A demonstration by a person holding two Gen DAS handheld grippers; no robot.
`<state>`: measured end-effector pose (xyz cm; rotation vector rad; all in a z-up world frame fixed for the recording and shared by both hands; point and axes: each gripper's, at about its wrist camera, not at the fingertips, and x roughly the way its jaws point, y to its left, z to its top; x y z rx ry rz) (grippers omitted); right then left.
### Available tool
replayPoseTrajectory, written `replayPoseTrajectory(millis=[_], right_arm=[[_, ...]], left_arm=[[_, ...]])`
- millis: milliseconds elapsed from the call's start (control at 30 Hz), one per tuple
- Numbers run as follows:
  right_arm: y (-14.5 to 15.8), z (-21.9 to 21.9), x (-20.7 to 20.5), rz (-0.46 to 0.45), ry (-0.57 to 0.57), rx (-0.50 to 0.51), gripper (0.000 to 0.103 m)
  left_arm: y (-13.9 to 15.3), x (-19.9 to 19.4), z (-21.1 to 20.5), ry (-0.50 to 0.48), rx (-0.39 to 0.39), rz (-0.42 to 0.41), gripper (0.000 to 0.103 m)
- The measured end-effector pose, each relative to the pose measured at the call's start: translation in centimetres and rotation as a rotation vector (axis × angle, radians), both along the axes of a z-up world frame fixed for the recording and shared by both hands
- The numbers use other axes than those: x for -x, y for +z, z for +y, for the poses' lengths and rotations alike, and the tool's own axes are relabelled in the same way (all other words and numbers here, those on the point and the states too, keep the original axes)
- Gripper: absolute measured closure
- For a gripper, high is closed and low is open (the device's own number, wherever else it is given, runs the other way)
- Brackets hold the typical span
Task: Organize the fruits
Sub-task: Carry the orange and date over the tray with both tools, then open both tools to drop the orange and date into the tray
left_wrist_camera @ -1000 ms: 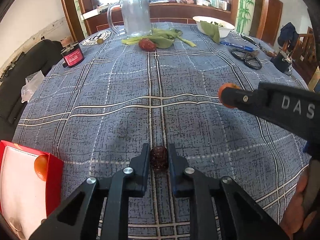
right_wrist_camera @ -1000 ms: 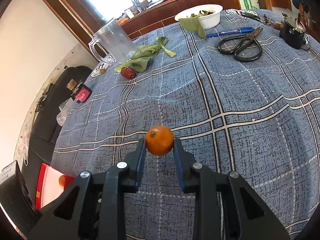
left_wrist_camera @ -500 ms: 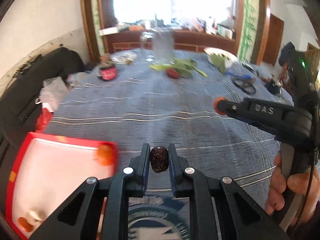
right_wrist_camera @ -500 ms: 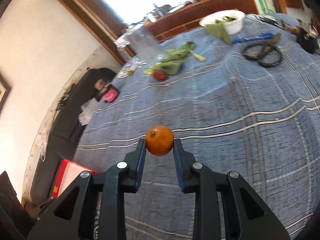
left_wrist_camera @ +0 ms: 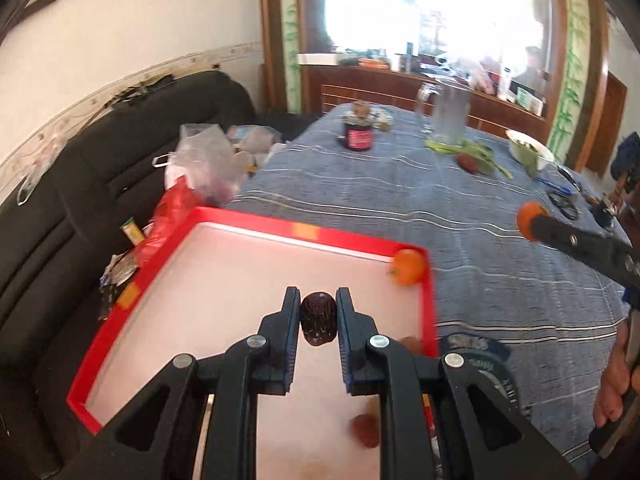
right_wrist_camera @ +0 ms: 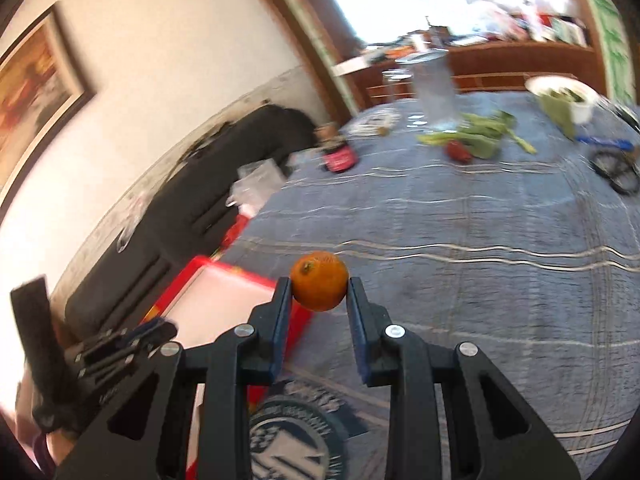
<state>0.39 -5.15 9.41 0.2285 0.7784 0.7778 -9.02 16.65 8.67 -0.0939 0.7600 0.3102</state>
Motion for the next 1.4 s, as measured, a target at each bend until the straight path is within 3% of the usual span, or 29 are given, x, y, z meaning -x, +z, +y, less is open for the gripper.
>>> replayPoseTrajectory(millis=[200, 367, 500, 800, 1400], right_arm=[[-0.5, 5.8, 1.9, 0.089, 0.117, -0.019, 0.073], [-1.5, 11.8, 3.1, 0.104, 0.185, 0.041, 0.073], [-3.1, 13.9, 3.2, 0.122, 0.192, 0.088, 0.073], [-5.9, 14.0, 4.0, 0.126, 0.246, 0.162, 0.073], [-6.6, 14.9, 4.6, 0.087, 0.272, 0.231, 0.071]], left_arm=[[0.1, 1.1, 3.2, 0.049, 0.005, -0.021, 0.087], [-0.5, 1.1, 5.2, 0.08, 0.018, -0.012, 0.087], [-1.3, 1.0, 6.5, 0.102, 0.026, 0.013, 0.087], [-2.4, 0.2, 7.3, 0.112, 0.035, 0.044, 0.087], [-4.1, -0.5, 8.0, 0.129, 0.057, 0.129, 0.085]])
